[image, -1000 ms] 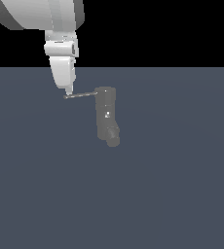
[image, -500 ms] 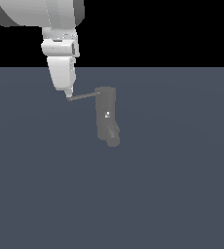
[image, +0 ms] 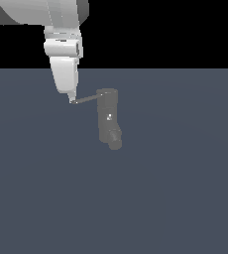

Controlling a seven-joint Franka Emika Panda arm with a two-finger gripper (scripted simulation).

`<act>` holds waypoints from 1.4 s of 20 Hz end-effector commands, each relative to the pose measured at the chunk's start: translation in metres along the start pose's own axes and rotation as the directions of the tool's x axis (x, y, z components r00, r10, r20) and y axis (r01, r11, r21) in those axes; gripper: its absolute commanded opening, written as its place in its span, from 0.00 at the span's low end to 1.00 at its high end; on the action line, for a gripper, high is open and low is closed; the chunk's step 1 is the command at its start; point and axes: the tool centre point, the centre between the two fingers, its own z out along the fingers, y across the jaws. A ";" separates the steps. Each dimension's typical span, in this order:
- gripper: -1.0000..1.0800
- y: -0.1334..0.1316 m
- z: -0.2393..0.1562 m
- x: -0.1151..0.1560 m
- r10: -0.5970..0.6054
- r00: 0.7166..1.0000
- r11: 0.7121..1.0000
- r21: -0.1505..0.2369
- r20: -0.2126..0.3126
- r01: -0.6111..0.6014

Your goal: Turn on the faucet by rotating a designated handle.

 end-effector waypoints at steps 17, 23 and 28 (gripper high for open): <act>0.00 0.049 -0.001 0.051 0.007 1.000 1.000 -0.004 -0.003 -0.007; 0.00 0.065 -0.001 0.067 0.006 1.000 1.000 -0.004 -0.003 -0.006; 0.00 0.061 -0.001 0.078 -0.002 1.000 1.000 -0.003 -0.001 0.002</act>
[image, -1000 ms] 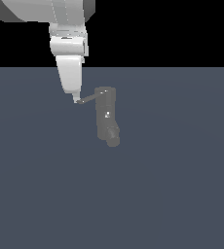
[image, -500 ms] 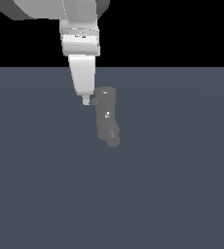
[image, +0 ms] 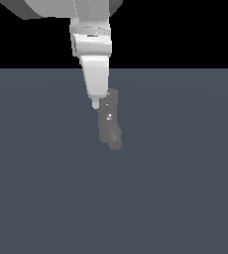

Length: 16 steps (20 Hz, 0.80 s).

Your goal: Turn on the faucet by rotating a designated handle.

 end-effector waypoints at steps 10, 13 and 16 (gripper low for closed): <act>0.00 0.002 0.000 0.077 0.016 1.000 1.000 -0.001 -0.002 -0.016; 0.00 0.002 0.000 0.095 0.017 1.000 1.000 -0.001 -0.002 -0.017; 0.00 0.002 0.000 0.107 0.018 1.000 1.000 -0.002 -0.002 -0.018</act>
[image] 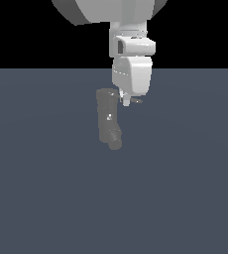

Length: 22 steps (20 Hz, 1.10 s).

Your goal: Turn on the faucet by rotating a designated handle.

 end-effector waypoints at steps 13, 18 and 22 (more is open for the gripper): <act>0.00 -0.028 0.000 0.037 0.013 1.000 1.000 0.000 -0.001 -0.013; 0.00 -0.039 0.000 0.052 0.018 1.000 1.000 0.000 -0.002 -0.018; 0.00 -0.048 0.000 0.063 0.022 1.000 1.000 0.000 -0.002 -0.022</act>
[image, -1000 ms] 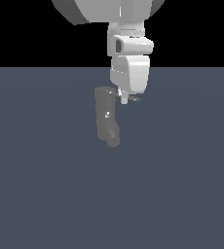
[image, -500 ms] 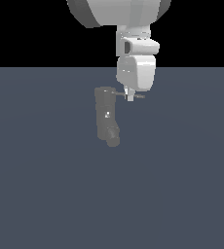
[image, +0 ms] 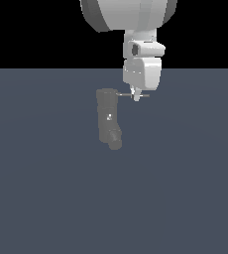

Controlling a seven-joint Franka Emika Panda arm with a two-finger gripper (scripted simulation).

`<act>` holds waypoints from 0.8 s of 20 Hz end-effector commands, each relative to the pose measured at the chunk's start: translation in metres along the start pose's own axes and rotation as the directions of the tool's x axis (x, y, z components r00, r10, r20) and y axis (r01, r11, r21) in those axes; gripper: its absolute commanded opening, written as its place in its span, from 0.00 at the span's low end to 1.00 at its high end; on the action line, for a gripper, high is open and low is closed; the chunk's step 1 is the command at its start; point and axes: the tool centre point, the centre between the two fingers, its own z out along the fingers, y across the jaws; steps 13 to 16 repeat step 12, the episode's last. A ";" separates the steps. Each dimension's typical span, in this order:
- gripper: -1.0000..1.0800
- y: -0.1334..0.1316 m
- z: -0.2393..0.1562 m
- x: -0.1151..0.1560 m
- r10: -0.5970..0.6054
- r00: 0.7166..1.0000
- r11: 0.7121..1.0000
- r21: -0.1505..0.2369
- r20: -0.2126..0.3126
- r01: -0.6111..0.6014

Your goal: Turn on the faucet by rotating a designated handle.

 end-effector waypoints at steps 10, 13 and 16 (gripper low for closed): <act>0.00 -0.023 0.000 0.042 0.026 1.000 1.000 0.003 -0.004 -0.026; 0.00 -0.025 0.000 0.045 0.027 1.000 1.000 0.003 -0.004 -0.027; 0.00 -0.025 0.000 0.045 0.027 1.000 1.000 0.003 -0.004 -0.027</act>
